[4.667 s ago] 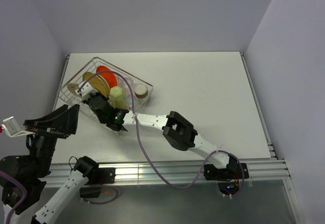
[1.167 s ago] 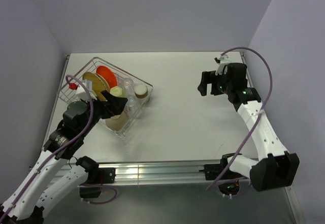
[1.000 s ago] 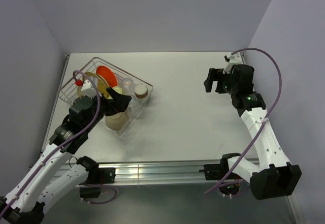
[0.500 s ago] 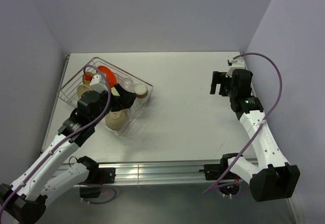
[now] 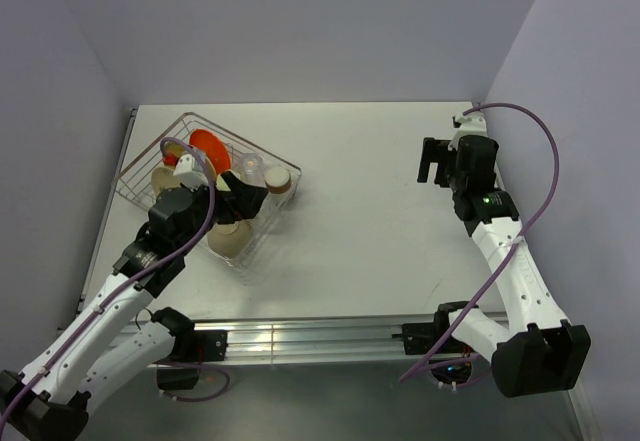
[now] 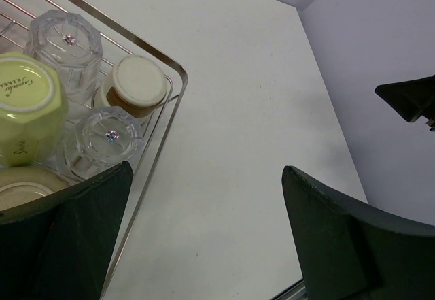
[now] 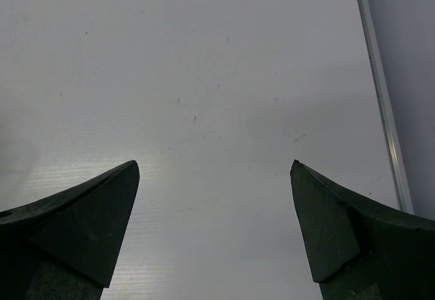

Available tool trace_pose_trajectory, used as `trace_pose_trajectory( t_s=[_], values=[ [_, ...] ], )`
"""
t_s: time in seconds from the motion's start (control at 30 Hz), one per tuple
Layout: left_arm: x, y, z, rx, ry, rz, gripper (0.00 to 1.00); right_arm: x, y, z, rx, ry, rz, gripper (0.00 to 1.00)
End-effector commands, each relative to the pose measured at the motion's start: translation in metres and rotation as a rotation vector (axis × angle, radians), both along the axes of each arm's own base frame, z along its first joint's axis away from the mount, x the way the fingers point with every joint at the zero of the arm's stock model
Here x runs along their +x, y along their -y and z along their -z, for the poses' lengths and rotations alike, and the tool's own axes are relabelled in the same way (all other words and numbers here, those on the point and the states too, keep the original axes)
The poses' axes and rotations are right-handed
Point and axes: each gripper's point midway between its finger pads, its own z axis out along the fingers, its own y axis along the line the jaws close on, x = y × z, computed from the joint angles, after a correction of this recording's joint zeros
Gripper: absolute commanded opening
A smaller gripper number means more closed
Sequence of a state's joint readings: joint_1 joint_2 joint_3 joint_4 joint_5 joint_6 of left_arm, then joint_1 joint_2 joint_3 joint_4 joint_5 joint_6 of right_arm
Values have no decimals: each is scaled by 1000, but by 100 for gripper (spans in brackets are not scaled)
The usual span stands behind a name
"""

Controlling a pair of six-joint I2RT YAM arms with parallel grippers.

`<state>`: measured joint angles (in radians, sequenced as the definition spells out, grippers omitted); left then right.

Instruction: Load the mixed dishes into the dish rack

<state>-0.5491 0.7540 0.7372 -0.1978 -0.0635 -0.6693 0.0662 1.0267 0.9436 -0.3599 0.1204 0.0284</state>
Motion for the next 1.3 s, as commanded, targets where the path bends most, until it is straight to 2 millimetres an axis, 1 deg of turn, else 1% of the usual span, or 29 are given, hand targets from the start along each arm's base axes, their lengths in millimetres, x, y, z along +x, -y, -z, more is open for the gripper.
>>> trace_pose_trajectory(
  t_s=[0.0,0.13,0.33,0.47,0.7,1.27],
  values=[
    [-3,-2,-13,-33,59,4,99,8,6,-13,-8,51,27,100],
    [-8,-6,-9,-47,63,-8,99,8,5,-14,-9,49,20,100],
    [-12,-8,-3,-70,55,-16,99,10,7,-12,-5,54,35,100],
    [-14,-8,-3,-77,58,-9,99,10,6,-8,4,46,35,100],
    [-15,-6,-1,-65,43,4,99,9,9,-8,2,52,59,100],
    [-18,-9,-1,-85,47,-6,99,6,10,-6,-2,51,59,100]
  ],
)
